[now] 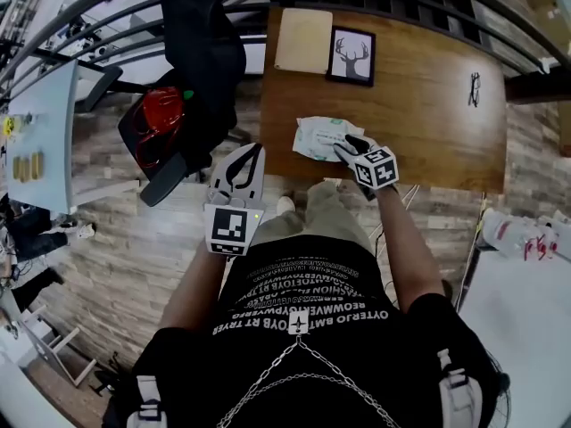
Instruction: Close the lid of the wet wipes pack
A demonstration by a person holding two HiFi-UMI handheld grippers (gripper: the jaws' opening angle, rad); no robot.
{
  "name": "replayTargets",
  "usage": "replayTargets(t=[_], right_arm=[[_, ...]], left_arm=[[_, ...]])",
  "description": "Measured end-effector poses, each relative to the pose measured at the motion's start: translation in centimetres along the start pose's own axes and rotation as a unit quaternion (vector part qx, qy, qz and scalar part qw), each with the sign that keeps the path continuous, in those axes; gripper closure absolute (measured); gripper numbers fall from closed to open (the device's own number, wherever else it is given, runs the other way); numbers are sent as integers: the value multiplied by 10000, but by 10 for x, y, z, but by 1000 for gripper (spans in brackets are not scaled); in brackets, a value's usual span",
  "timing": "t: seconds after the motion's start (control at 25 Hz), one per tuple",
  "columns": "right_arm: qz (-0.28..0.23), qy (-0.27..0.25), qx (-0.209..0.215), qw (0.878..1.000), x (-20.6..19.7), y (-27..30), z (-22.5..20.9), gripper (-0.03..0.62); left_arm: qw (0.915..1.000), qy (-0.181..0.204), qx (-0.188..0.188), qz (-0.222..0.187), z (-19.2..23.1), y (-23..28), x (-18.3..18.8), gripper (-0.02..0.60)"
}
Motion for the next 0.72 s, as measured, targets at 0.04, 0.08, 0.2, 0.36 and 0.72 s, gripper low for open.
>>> replayTargets(t=[0.04, 0.08, 0.2, 0.36, 0.72], right_arm=[[15, 19, 30, 10000, -1, 0, 1, 419], [42, 26, 74, 10000, -2, 1, 3, 390], [107, -4, 103, 9999, -4, 4, 8, 352], [-129, 172, 10, 9998, -7, 3, 10, 350], [-1090, 498, -179, 9926, 2, -17, 16, 460]], left_arm=[[10000, 8, -21, -3, 0, -1, -1, 553], [10000, 13, -38, -9, 0, -2, -1, 552], [10000, 21, -47, -13, 1, -6, -4, 552], [10000, 3, -44, 0, 4, -11, -8, 554], [10000, -49, -57, -66, 8, -15, -9, 553]])
Point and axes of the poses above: the fingertips, and each gripper's own axes: y forward along the fingers, z to its left, x out of its top, the point moved 10 cm from there along -y, backward along the fingers, and after that the axes turned 10 degrees about x, right-handed, at the moved point
